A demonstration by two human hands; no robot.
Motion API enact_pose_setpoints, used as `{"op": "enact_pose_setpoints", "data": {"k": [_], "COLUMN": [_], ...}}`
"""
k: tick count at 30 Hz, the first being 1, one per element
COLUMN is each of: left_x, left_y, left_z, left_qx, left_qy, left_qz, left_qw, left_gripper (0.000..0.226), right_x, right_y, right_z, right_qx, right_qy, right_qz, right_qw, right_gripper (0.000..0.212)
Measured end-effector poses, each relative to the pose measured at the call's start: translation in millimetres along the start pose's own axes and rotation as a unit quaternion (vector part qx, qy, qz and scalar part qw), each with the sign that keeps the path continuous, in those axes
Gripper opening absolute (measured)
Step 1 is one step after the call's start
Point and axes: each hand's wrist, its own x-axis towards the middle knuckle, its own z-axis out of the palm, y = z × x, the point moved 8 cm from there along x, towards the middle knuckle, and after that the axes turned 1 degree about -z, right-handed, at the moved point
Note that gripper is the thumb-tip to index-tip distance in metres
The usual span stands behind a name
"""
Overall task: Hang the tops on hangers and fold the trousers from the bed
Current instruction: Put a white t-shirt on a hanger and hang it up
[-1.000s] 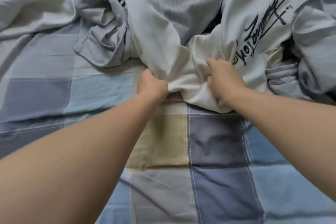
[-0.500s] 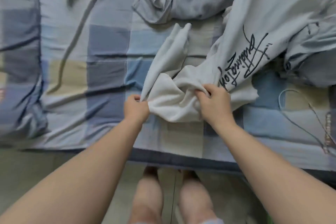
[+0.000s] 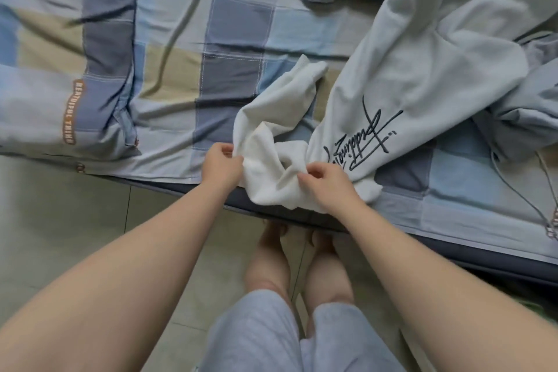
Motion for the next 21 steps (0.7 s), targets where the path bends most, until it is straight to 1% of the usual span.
{"op": "enact_pose_setpoints", "data": {"k": [3, 4, 6, 9, 12, 13, 14, 15, 16, 17, 18, 19, 21], "left_x": [-2.9, -3.4, -2.7, 8.8, 30.4, 37.3, 42.8, 45.4, 43.7, 37.8, 27.7, 15.7, -6.5], "left_y": [34.0, 47.7, 73.9, 103.6, 120.6, 124.0, 126.9, 130.7, 135.6, 141.0, 145.1, 147.0, 147.1], "left_z": [25.4, 36.6, 62.9, 111.7, 163.1, 178.6, 192.2, 203.0, 211.8, 219.3, 226.0, 230.3, 231.7], "left_qx": [0.06, 0.072, 0.093, 0.114, 0.146, 0.153, 0.162, 0.178, 0.203, 0.231, 0.258, 0.276, 0.282], "left_qy": [-0.035, -0.043, -0.071, -0.125, -0.179, -0.196, -0.208, -0.21, -0.207, -0.202, -0.198, -0.195, -0.196], "left_qz": [0.084, 0.117, 0.173, 0.204, 0.203, 0.196, 0.192, 0.201, 0.228, 0.274, 0.328, 0.375, 0.436], "left_qw": [0.994, 0.99, 0.978, 0.964, 0.952, 0.948, 0.945, 0.94, 0.929, 0.911, 0.887, 0.863, 0.832], "left_gripper": [0.036, 0.037, 0.038, 0.05, 0.068, 0.07, 0.067, 0.06, 0.05, 0.042, 0.038, 0.035, 0.026], "right_x": [13.2, 20.8, 42.0, 82.9, 127.7, 141.7, 154.3, 164.8, 173.8, 181.5, 188.1, 192.8, 194.5], "right_y": [4.6, 3.2, -3.5, -19.2, -31.4, -35.9, -41.1, -47.0, -53.2, -57.2, -58.3, -55.6, -42.7], "right_z": [-22.5, -32.9, -59.4, -96.5, -123.5, -130.9, -135.7, -137.7, -137.2, -135.4, -133.9, -133.2, -140.5], "right_qx": [-0.057, -0.086, -0.158, -0.269, -0.389, -0.431, -0.473, -0.515, -0.553, -0.588, -0.623, -0.664, -0.746], "right_qy": [-0.026, -0.022, 0.015, 0.067, 0.089, 0.092, 0.092, 0.09, 0.083, 0.072, 0.057, 0.038, -0.004], "right_qz": [0.007, -0.002, -0.034, -0.092, -0.117, -0.124, -0.14, -0.165, -0.194, -0.217, -0.23, -0.23, -0.203], "right_qw": [0.998, 0.996, 0.987, 0.956, 0.909, 0.889, 0.865, 0.836, 0.806, 0.776, 0.745, 0.711, 0.634], "right_gripper": [0.036, 0.041, 0.048, 0.059, 0.07, 0.075, 0.08, 0.086, 0.09, 0.091, 0.087, 0.078, 0.052]}}
